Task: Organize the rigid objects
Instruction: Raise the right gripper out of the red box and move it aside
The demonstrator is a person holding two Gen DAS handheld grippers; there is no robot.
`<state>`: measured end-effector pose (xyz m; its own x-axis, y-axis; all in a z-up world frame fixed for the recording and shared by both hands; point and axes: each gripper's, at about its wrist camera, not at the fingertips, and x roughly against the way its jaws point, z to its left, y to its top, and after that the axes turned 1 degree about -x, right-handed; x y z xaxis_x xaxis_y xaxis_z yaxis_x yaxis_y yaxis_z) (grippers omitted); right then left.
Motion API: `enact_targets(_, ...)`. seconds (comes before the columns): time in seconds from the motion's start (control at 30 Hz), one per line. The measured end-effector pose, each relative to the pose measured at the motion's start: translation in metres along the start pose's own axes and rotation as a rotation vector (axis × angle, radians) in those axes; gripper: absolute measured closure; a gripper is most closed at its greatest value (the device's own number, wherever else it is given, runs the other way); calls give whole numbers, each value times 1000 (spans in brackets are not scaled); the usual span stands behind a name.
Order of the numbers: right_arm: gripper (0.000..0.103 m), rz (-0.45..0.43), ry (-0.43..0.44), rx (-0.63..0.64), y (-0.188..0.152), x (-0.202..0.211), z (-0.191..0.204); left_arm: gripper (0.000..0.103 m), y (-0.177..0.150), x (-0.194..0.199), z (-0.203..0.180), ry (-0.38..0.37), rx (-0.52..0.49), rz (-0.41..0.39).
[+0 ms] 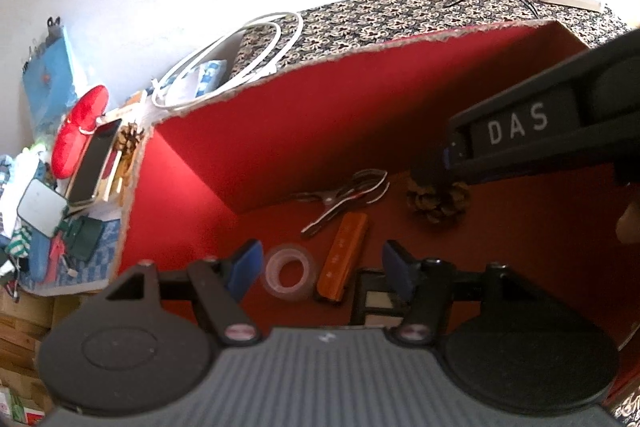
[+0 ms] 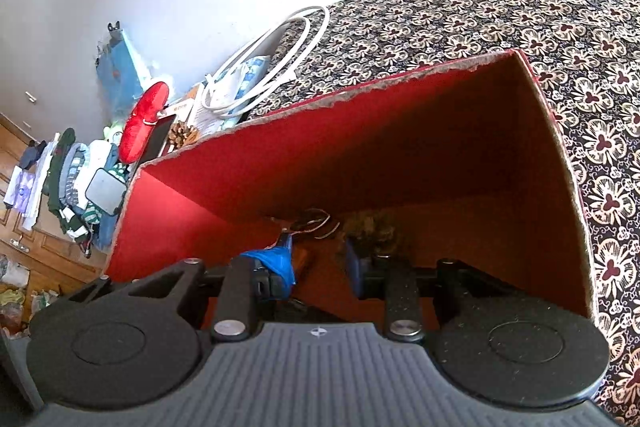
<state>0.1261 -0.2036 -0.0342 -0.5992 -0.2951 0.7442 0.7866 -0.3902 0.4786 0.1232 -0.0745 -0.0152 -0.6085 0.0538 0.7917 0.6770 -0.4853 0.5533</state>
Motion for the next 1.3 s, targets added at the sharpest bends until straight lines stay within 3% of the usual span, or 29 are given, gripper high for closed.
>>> enact_targets(0.67, 91, -36, -3, 5, -3, 4, 2, 37, -1, 3, 2, -44, 8, -33)
enact_targets(0.83, 91, -48, -23, 4, -3, 5, 4, 31, -1, 5, 1, -64, -14, -41)
enact_targets(1.03, 91, -129, -78, 34, -7, 17, 8, 28, -2, 7, 2, -90, -29, -55)
enact_targets(1.3, 91, -324, -182, 83, -19, 54, 14, 28, -5, 22, 7, -92, -27, -105)
